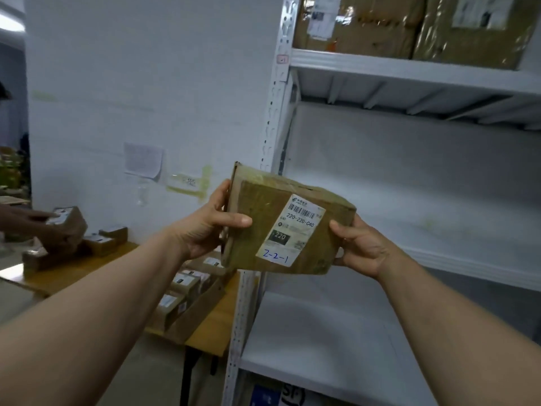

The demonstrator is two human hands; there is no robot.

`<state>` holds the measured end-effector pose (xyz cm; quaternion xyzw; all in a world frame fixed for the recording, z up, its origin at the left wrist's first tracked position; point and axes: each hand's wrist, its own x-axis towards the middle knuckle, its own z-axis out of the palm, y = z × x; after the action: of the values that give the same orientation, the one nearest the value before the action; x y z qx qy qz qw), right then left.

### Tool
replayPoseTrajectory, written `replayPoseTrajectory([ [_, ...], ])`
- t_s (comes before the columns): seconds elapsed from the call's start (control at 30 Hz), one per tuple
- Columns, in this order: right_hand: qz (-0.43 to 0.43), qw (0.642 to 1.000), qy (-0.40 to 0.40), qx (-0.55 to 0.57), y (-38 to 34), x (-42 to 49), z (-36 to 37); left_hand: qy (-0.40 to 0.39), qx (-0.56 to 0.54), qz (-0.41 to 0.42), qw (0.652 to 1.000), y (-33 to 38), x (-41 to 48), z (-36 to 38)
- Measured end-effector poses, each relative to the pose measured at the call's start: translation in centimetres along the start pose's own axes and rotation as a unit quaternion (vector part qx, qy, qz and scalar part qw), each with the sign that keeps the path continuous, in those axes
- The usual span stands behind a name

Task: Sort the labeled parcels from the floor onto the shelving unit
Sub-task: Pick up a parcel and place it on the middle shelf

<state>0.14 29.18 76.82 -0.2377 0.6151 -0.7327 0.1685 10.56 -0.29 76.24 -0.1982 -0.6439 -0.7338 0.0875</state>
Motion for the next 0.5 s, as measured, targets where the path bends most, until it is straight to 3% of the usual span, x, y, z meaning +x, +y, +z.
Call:
replayPoseTrajectory([
  [0.27, -0.081, 0.994, 0.055, 0.047, -3.5, -1.4, -3.8, -0.052, 0.052, 0.008, 0.997, 2.4, 6.3, 4.4],
  [0.5, -0.159, 0.98, 0.114, 0.031, -7.2, 2.0, -9.2, 0.009, 0.074, 0.041, 0.996, 0.5, 14.1, 7.0],
])
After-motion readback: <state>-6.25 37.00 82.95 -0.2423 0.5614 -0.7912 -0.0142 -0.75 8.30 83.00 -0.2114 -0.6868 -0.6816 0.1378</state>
